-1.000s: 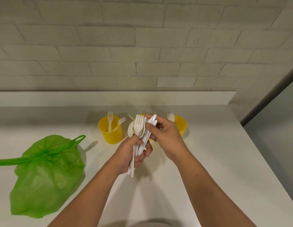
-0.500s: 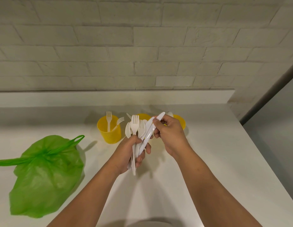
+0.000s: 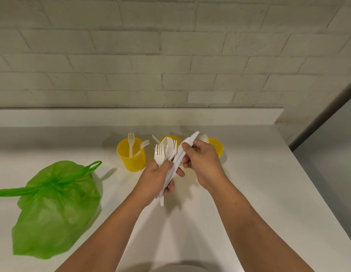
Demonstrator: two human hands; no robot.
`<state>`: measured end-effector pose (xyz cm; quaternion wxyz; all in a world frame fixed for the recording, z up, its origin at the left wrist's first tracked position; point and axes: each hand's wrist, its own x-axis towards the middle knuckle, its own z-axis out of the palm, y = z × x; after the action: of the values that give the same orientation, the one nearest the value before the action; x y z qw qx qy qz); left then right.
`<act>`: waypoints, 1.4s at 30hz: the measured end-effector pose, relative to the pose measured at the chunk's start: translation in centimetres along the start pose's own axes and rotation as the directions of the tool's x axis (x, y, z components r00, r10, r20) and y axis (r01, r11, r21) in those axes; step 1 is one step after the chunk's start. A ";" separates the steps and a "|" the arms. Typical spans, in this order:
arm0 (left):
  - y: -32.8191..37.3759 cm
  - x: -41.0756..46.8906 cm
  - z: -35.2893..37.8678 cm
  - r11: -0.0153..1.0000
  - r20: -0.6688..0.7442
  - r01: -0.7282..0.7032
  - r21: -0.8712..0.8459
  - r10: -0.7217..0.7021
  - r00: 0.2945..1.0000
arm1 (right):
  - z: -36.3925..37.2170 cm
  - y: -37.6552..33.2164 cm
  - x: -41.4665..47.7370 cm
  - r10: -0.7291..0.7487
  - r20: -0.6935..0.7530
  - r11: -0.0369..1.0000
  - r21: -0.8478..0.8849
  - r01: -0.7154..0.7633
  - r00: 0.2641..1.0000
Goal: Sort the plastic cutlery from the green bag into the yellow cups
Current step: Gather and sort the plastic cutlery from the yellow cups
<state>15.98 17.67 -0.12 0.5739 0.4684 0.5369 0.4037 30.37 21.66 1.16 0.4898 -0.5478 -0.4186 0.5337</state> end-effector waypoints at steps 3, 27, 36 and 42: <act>-0.1 0.2 0.0 0.999 -0.015 0.029 -0.025 -0.029 0.999 | -0.5 0.1 0.3 -0.002 -0.037 1.000 0.028 0.003 0.999; -0.6 0.3 -0.4 0.998 -0.095 0.039 0.057 -0.033 0.995 | -1.9 0.8 1.4 0.022 -0.062 0.995 0.100 -0.016 0.998; -1.4 0.0 -0.8 0.996 -0.117 0.003 0.091 0.007 0.993 | -1.1 0.0 0.7 0.155 0.187 0.985 0.040 -0.165 0.970; -2.4 0.6 -2.3 0.999 -0.255 0.045 -0.029 -0.051 0.966 | -2.0 -2.7 2.5 0.029 0.076 0.987 0.154 -0.041 0.997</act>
<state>13.61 17.90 -2.51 0.5148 0.3928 0.6128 0.4529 32.72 24.41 3.32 0.5057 -0.4952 -0.3838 0.5931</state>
